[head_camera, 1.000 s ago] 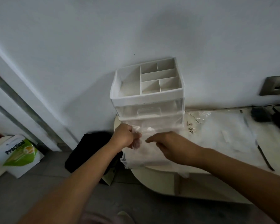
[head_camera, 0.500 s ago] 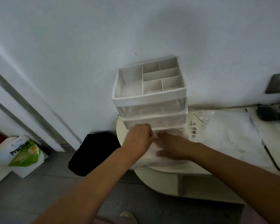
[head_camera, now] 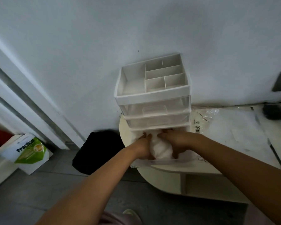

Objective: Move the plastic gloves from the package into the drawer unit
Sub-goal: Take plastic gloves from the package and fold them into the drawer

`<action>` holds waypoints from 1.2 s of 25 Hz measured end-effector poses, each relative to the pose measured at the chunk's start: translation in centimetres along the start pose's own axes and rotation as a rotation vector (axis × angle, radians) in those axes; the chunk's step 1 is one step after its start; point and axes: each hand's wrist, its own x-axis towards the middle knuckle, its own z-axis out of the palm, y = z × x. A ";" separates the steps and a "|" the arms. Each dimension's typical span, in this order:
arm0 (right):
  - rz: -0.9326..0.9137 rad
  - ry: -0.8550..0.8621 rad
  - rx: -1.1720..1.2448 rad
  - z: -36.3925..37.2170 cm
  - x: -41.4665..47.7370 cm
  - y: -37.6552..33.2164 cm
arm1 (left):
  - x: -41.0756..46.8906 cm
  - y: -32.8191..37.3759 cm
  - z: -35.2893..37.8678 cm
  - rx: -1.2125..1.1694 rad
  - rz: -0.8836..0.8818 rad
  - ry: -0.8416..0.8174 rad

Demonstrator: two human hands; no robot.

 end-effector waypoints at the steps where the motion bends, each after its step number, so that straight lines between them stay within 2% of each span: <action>1: 0.001 0.016 0.050 0.1 0.1 -0.1 | 0.0 0.0 0.0 0.006 0.001 0.005; 8: -0.047 0.215 0.488 -0.4 -3.3 0.7 | -0.4 0.5 -0.1 0.027 0.009 -0.003; 11: -0.047 0.343 0.580 -1.2 -5.8 2.4 | -1.0 1.0 -0.5 0.040 0.023 0.008; 14: 0.083 0.510 0.646 -1.7 -8.4 5.0 | -1.7 1.2 -1.3 0.000 -0.019 0.047; 16: 0.237 0.565 0.469 -1.5 -9.6 7.4 | -2.0 1.7 -1.9 0.003 -0.010 0.155; 18: 0.377 0.496 0.255 -0.3 -10.4 9.7 | -2.6 3.6 -2.5 0.030 0.059 0.357; 21: 0.520 0.218 0.179 2.8 -11.4 12.4 | -3.4 8.2 -2.4 -0.057 0.180 0.533; 25: 0.618 0.171 0.288 5.5 -12.4 14.8 | -2.7 14.3 -0.3 -0.227 0.380 0.457; 27: 0.691 0.252 0.414 5.8 -12.7 15.8 | -1.6 17.0 1.2 -0.256 0.448 0.362; 30: 0.792 0.444 0.443 5.6 -14.2 17.6 | 0.5 20.0 3.9 -0.097 0.418 0.148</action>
